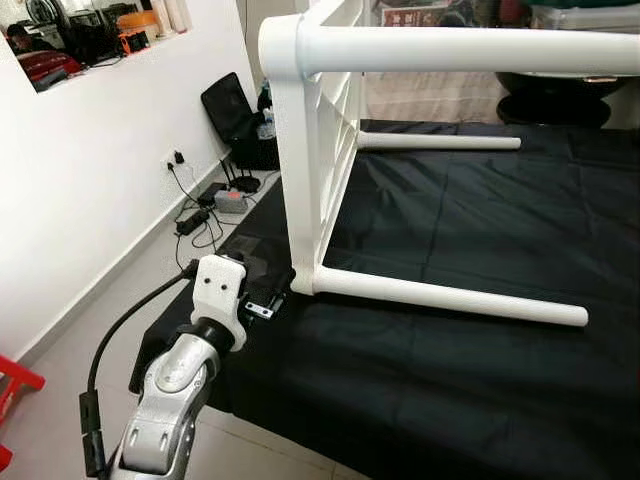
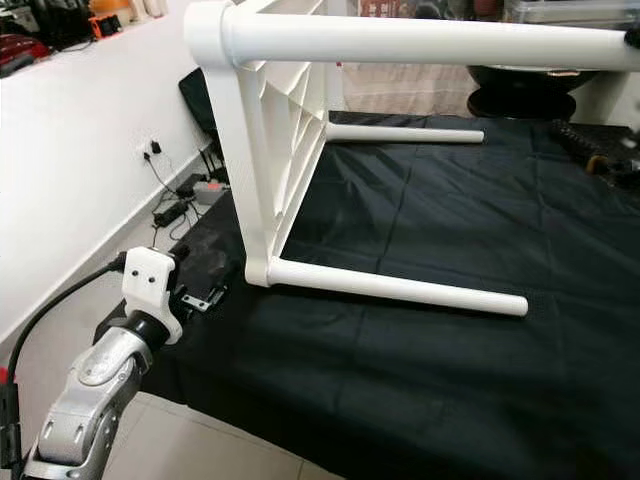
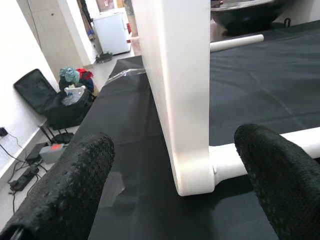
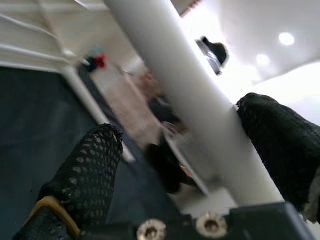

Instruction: Building children table

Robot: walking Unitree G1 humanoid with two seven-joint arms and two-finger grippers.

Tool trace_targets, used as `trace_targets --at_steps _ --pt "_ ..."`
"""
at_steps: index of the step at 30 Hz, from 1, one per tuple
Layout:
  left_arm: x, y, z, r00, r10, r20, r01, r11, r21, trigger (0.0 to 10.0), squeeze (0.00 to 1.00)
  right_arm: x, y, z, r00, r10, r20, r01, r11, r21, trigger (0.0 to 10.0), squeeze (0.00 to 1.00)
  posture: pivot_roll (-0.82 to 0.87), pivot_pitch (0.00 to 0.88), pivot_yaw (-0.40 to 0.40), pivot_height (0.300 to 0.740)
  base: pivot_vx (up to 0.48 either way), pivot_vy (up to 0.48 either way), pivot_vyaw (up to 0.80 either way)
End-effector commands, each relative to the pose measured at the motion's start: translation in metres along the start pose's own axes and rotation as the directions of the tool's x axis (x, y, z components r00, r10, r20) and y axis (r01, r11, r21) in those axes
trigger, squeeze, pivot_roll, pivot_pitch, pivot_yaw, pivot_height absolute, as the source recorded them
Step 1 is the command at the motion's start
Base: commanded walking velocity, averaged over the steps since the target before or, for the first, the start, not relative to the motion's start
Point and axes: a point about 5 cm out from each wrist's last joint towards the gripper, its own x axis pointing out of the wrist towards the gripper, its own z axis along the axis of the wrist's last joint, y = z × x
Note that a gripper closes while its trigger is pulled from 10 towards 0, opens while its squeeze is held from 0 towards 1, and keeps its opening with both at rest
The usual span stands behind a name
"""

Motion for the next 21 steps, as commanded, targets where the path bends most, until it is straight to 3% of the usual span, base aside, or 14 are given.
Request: trace_targets --at_steps 1,18,19,20,21 --pt "-0.001 0.002 -0.001 1.0 0.027 0.0 -0.027 1.0 -0.007 10.0 0.0 0.007 -0.001 -0.001 1.0 -0.02 -0.016 0.02 0.999 -0.049 10.0 0.0 -0.08 0.038 0.039 0.74 0.0 0.0 0.0" --pt "-0.001 0.004 0.002 0.996 0.085 0.017 -0.085 0.996 -0.02 10.0 0.0 0.023 -0.001 -0.004 0.999 -0.038 -0.027 0.034 0.991 -0.131 10.0 0.0 -0.09 0.049 0.018 0.74 0.0 0.0 0.0" --pt "-0.001 0.004 0.002 0.996 0.087 0.018 -0.087 0.996 -0.021 10.0 0.0 0.024 -0.002 -0.004 0.999 -0.042 -0.026 0.038 0.99 -0.135 6.5 0.0 -0.08 0.05 0.018 0.74 0.0 0.0 0.0" --pt "-0.001 0.004 0.002 0.996 0.087 0.018 -0.087 0.996 -0.021 10.0 0.0 0.024 -0.002 -0.004 0.999 -0.042 -0.026 0.038 0.99 -0.135 6.5 0.0 -0.08 0.05 0.018 0.74 0.0 0.0 0.0" --pt "-0.001 0.004 0.002 0.996 0.09 0.018 -0.09 0.996 -0.022 10.0 0.0 0.025 -0.002 -0.003 0.999 -0.047 -0.022 0.043 0.989 -0.14 2.8 0.0 -0.08 0.053 0.017 0.74 0.0 0.0 0.0"
